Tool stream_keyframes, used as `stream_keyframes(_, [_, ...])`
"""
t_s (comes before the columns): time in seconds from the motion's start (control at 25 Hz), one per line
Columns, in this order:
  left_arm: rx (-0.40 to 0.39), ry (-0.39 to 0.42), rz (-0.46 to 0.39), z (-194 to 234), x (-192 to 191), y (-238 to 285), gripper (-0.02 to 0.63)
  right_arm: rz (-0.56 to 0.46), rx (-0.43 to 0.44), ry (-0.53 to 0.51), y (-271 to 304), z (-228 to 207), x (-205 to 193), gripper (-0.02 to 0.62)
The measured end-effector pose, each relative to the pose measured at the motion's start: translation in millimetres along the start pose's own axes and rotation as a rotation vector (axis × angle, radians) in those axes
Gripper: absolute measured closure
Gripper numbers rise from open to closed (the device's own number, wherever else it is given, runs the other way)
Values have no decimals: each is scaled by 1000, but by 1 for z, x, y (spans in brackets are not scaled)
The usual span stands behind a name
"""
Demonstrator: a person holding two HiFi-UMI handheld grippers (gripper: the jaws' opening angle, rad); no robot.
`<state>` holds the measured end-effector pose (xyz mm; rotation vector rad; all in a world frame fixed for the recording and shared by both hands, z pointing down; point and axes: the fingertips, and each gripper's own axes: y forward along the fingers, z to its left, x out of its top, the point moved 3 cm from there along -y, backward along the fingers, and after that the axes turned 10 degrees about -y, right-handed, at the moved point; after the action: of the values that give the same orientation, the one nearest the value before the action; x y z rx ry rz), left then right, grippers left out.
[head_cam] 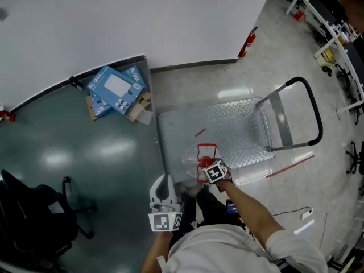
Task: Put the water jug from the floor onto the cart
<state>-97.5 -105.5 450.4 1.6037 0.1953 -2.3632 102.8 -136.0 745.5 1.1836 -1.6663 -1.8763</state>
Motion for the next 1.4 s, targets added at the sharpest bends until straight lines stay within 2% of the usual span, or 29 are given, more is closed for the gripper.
stream_keyframes(0.2, [32,5,8,3,-4,12,603,10,15,-13,20,-14,10,324])
stream_keyframes(0.6, [60,-8,26,9,-13,23,603,15,35,-58,31,-15,16,322])
stream_keyframes(0.96, [55,-12,21,8,-12,23,603,15,20,-75,31,-6,8,322])
stream_keyframes(1.16, [62,-12,12,10,-10,16,603,26,12,-119,30,-7,9,321])
stream_keyframes(1.4, [68,-19,-2,15,-6,10,603,-21,-11,-121,11,-5,17,321])
